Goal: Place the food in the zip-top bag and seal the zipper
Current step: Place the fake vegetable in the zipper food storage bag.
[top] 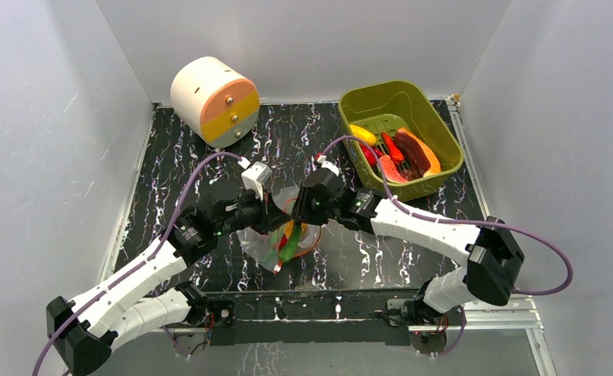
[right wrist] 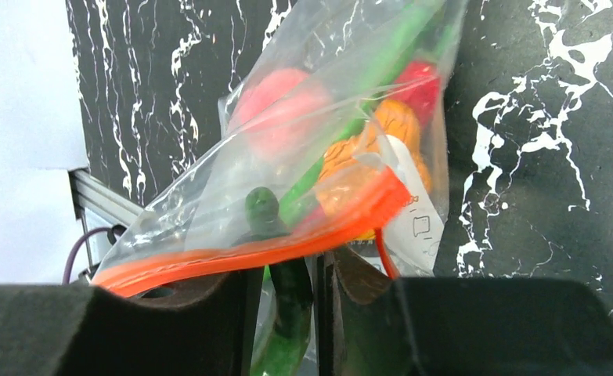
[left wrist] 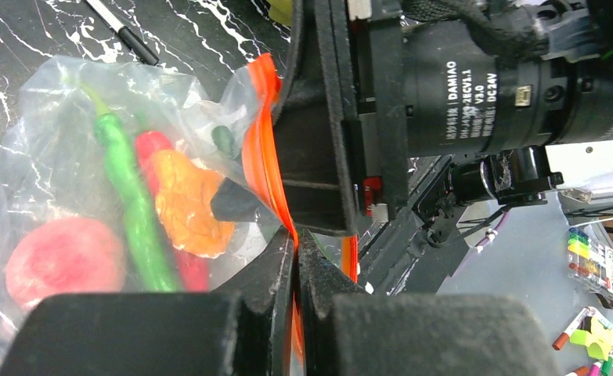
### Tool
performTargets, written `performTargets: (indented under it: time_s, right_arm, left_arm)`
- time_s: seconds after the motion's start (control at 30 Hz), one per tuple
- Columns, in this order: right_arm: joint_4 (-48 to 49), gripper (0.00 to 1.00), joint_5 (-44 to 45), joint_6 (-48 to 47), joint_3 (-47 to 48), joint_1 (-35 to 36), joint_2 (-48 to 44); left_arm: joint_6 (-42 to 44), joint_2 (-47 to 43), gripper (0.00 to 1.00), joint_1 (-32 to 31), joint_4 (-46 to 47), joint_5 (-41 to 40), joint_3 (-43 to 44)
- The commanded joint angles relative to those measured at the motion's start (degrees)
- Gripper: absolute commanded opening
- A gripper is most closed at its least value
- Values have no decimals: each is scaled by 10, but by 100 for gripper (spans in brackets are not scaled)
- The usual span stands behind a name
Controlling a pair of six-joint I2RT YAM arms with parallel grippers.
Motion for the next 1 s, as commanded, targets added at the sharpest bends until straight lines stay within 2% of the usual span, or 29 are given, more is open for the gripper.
performTargets:
  time_s: [0.0,0.17,0.33,0.43,0.8,0.97]
  right_arm:
    - [58,25,51,28,-2,1,3]
    - [71,25,85,29,-10,1,2]
    - [45,36,94,2,8,1,-1]
    - [19,38,97,-16,12,2,-10]
    - [-9,34,31,-69,17,2,-51]
    - [-68,37,63,-147,71,1,-66]
  left_arm:
    - [-4,-21,0,-2,30,31,-11]
    - [-14,-24,0,-2,31,24,-13]
    - [-21,-27,0,-2,25,-2,-12]
    - [-21,-22,0,-2,24,-4,-6]
    - [-20,-7,0,-2,15,-19,6]
    - [-1,-6,0,-2,-9,-60,2]
